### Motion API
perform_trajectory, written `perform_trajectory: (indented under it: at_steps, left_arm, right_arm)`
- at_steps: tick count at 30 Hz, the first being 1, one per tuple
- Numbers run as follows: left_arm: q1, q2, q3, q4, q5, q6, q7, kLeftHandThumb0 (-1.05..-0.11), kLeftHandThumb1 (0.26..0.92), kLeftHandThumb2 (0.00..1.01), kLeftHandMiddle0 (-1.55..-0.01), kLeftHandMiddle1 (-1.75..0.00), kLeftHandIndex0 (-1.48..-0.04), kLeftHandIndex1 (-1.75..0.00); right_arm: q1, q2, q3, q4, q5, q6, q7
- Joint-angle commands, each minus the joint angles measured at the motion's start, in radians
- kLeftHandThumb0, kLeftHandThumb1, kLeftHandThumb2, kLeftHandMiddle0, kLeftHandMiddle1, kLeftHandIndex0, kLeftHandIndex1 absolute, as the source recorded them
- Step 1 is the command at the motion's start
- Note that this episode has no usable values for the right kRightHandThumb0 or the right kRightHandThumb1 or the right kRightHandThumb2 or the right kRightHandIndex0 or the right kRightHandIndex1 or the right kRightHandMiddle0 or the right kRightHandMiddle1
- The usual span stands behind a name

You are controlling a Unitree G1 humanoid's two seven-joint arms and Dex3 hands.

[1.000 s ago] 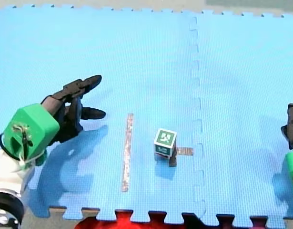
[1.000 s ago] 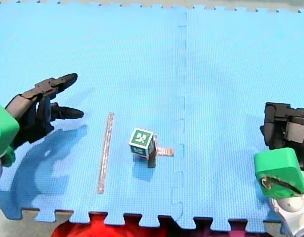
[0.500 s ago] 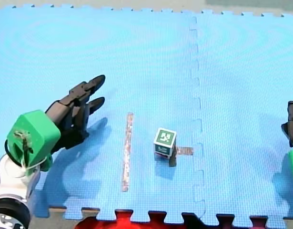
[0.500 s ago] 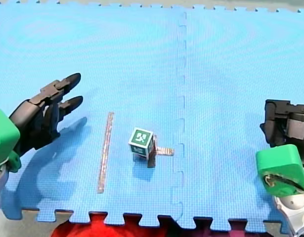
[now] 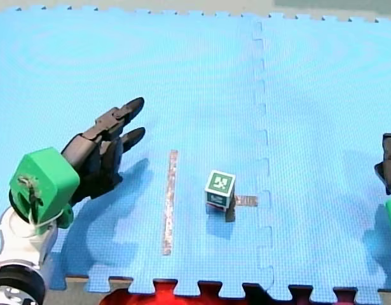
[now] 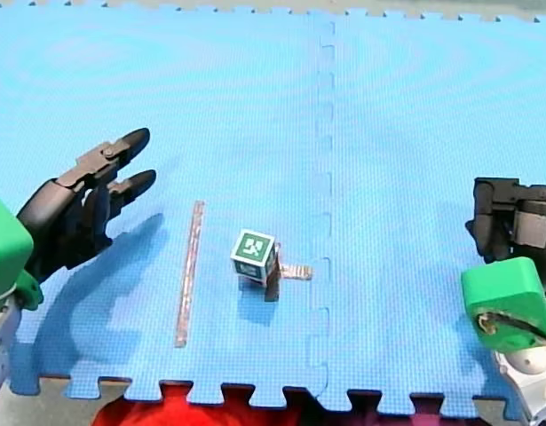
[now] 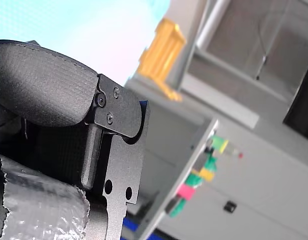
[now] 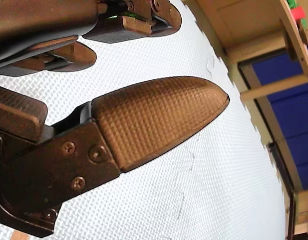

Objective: Stack cube left

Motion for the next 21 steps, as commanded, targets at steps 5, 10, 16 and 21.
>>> perform_trajectory:
  at_steps: [5, 10, 16, 21]
  left_arm:
    - [0.0, 0.004, 0.015, 0.0, -0.017, 0.006, -0.02, -1.048, 0.921, 0.88, -0.29, -0.01, -0.18, 0.0]
    - [-0.003, 0.016, 0.03, 0.001, -0.028, 0.022, -0.019, -1.048, 0.921, 0.89, -0.28, -0.01, -0.18, 0.0]
    - [-0.003, 0.028, 0.042, -0.001, -0.031, 0.032, -0.001, -1.048, 0.921, 0.9, -0.27, 0.0, -0.16, 0.0]
    - [0.001, 0.037, 0.05, -0.01, -0.035, 0.027, -0.001, -1.048, 0.921, 0.9, -0.26, 0.0, -0.15, 0.0]
  right_arm:
    - [-0.026, 0.027, 0.013, -0.003, -0.008, 0.038, 0.016]
    - [-0.054, 0.063, 0.029, 0.009, -0.022, 0.047, 0.007]
    - [-0.095, 0.093, 0.044, 0.032, -0.03, 0.049, 0.015]
    - [-0.114, 0.1, 0.039, 0.052, -0.017, 0.042, 0.035]
